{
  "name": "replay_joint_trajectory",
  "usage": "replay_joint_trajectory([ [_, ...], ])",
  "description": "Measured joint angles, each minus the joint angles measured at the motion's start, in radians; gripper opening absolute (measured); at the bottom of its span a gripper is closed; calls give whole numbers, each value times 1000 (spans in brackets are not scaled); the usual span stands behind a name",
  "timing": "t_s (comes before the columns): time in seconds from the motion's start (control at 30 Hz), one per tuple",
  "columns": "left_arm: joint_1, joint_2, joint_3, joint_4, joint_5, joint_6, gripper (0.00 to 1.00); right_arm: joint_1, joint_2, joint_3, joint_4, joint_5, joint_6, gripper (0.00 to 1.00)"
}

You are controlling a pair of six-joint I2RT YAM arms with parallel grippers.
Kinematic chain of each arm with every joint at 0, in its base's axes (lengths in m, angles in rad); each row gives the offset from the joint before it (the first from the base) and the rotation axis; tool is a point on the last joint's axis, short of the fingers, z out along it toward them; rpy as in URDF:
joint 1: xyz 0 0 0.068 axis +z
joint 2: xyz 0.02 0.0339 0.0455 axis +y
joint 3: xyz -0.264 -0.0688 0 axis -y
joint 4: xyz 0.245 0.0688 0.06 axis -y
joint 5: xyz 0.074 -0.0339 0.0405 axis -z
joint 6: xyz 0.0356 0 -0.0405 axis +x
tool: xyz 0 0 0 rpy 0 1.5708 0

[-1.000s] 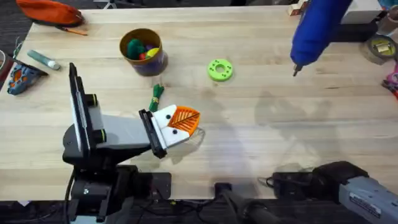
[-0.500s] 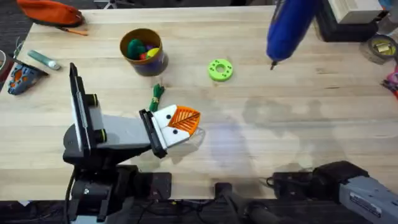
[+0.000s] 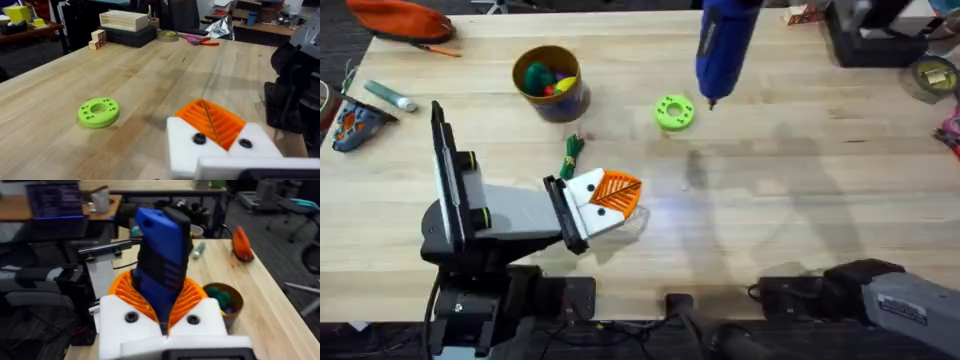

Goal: Pick up the gripper from the table and insert it into the empty holder that is missing its gripper. Then pick up a screw, insert it into the mounting hole, and use the screwdriver to tighten it. Finally, clean up the table by picking up the vegetable and placing it into the bucket.

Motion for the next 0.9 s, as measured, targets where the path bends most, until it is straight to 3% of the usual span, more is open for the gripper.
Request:
replay_joint_trajectory([
  [0.3, 0, 0, 0, 0, 0, 0, 15, 13, 123, 0, 35, -195, -93, 8],
  [0.57, 0, 0, 0, 0, 0, 0, 15, 98, 149, 0, 39, -228, -171, 8],
  [0.9, 0, 0, 0, 0, 0, 0, 15, 136, 149, 0, 43, -236, -222, 8],
])
